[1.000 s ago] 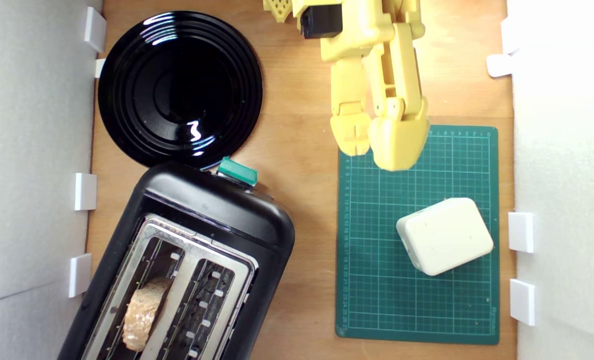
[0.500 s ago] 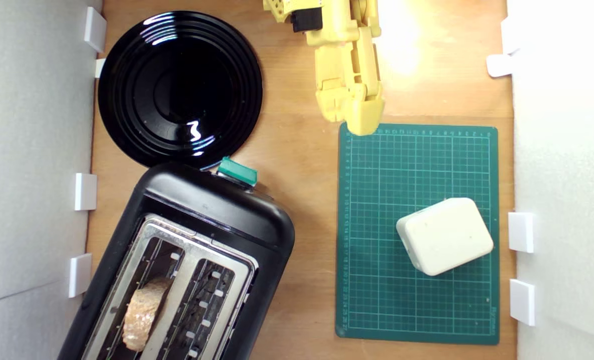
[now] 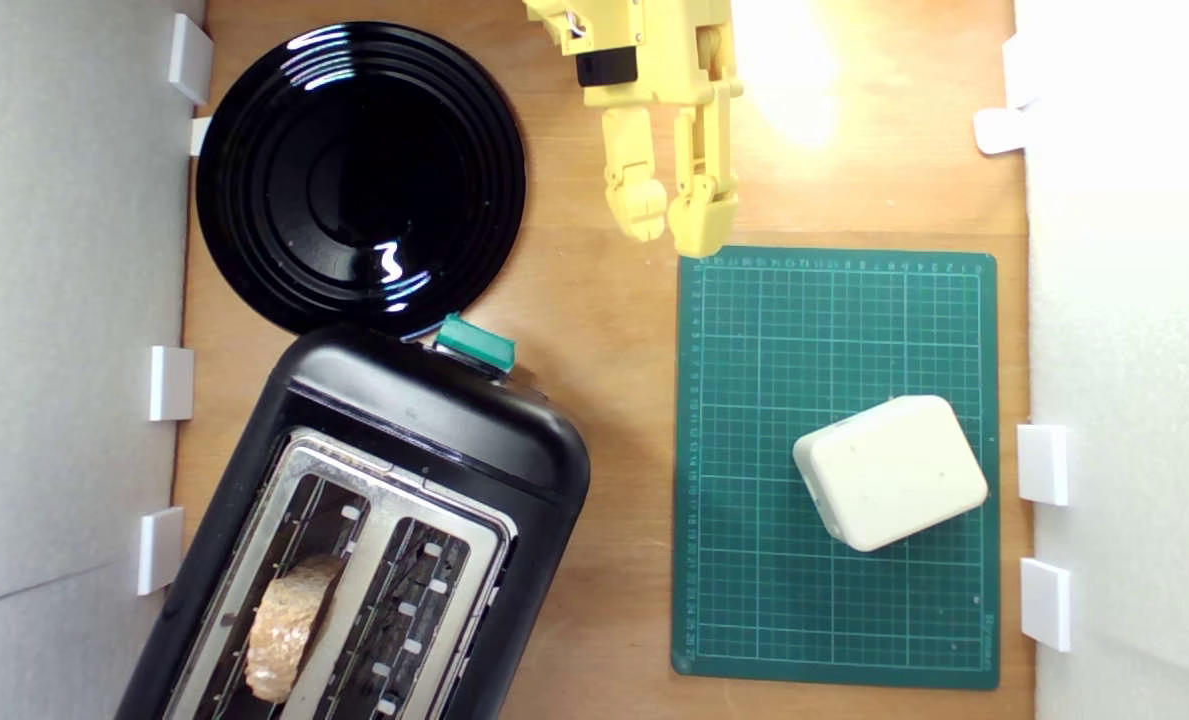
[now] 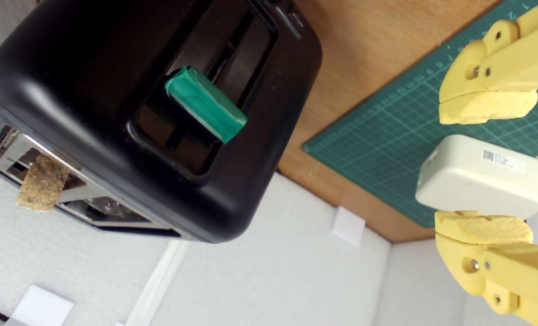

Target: Pick bread and place in toaster

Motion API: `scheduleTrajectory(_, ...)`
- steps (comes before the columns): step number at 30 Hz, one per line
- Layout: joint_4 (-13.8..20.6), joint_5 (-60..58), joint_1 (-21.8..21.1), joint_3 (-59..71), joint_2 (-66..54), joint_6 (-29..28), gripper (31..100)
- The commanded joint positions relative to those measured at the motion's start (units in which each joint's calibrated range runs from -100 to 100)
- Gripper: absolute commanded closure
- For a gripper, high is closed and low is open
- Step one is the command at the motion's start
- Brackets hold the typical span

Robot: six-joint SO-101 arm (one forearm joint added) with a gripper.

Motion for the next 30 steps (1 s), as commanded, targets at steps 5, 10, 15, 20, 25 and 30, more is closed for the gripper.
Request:
scheduleTrajectory(5,0.7,-1.8,1.9,7.9,-6.4,3.8,64.0)
scheduleTrajectory(10,0.7,-1.8,2.0,8.3,-6.5,4.0,72.5)
scheduleTrajectory(15,0.7,-1.8,2.0,8.8,-6.5,4.0,78.8)
scheduleTrajectory(20,1.8,-1.8,1.8,12.1,-6.6,4.0,79.6)
scheduleTrajectory(25,4.9,-1.8,1.3,17.1,-6.8,3.6,79.6)
scheduleTrajectory(30,5.0,-1.9,1.3,20.7,-7.1,3.6,80.7)
